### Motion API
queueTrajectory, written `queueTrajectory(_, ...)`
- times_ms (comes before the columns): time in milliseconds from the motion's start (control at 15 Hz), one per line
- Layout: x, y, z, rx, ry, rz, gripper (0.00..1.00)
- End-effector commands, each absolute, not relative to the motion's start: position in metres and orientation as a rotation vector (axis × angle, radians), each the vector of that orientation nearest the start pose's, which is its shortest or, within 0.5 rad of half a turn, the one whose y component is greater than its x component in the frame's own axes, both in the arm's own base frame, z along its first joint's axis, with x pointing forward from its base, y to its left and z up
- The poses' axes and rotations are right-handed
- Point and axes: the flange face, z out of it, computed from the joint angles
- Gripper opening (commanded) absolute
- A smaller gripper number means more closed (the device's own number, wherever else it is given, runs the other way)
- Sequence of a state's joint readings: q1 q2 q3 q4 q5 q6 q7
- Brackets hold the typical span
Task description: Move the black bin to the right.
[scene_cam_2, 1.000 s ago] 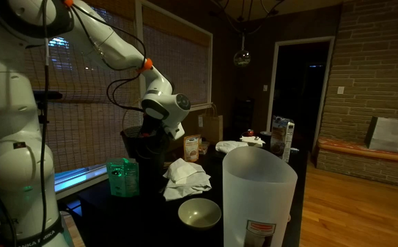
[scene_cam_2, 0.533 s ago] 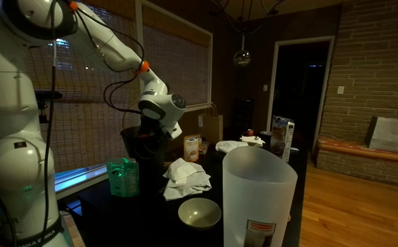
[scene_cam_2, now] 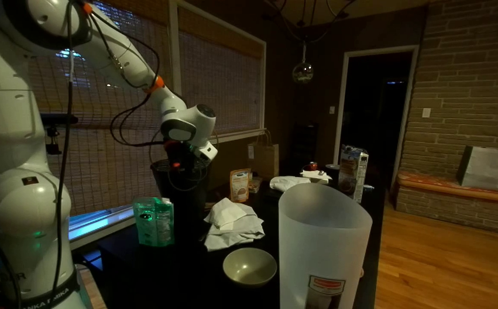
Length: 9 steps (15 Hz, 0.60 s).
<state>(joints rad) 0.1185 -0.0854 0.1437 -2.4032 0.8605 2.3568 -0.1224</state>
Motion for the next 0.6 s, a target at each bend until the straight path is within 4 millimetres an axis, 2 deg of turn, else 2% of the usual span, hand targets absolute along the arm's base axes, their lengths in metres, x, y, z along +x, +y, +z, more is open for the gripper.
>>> queueTrajectory(0, 0.47, 0.154, 0.363, -2.698, 0.228, -0.117, 0.75)
queueTrajectory(200, 0.471, 0.158, 0.366, -2.804, 0.22, -0.222, 0.54)
queueTrajectory(533, 0.475, 0.157, 0.378, -2.843, 0.289, -0.328, 0.19)
